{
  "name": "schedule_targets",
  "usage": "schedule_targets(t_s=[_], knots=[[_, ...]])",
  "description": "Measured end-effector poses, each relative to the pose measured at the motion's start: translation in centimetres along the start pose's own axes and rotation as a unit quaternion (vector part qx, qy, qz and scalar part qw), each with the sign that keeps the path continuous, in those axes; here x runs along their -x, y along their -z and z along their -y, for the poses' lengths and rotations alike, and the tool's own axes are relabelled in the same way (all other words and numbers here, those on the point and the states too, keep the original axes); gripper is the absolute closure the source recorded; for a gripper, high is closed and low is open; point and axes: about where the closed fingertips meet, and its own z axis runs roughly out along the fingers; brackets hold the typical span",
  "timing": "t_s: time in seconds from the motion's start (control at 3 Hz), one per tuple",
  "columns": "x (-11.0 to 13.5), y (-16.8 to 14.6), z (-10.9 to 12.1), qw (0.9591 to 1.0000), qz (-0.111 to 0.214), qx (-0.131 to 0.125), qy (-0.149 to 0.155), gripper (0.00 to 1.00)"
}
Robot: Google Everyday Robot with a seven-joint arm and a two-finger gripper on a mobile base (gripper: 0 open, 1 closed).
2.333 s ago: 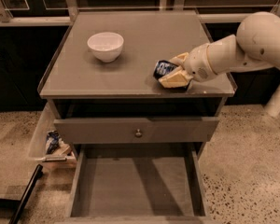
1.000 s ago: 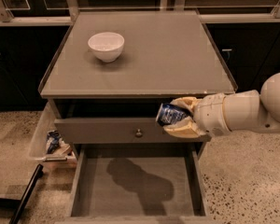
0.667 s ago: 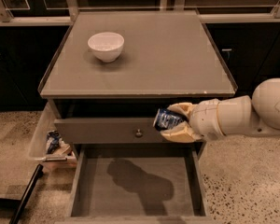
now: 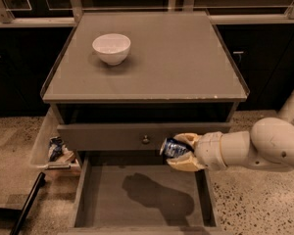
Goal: Place pepsi can into middle drawer
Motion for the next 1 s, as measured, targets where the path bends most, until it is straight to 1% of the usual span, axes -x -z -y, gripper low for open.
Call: schedule_targets(t_s=[0.33, 0.67, 1.0], knots=[[-3.9, -4.1, 0.9, 0.9996, -0.006, 0.025, 0.012, 1.00], [-4.1, -4.7, 0.7, 0.9995, -0.007, 0.029, 0.009, 1.00], [-6.7, -7.6, 0.5, 0.9987, -0.005, 0.046, -0.020, 1.00]])
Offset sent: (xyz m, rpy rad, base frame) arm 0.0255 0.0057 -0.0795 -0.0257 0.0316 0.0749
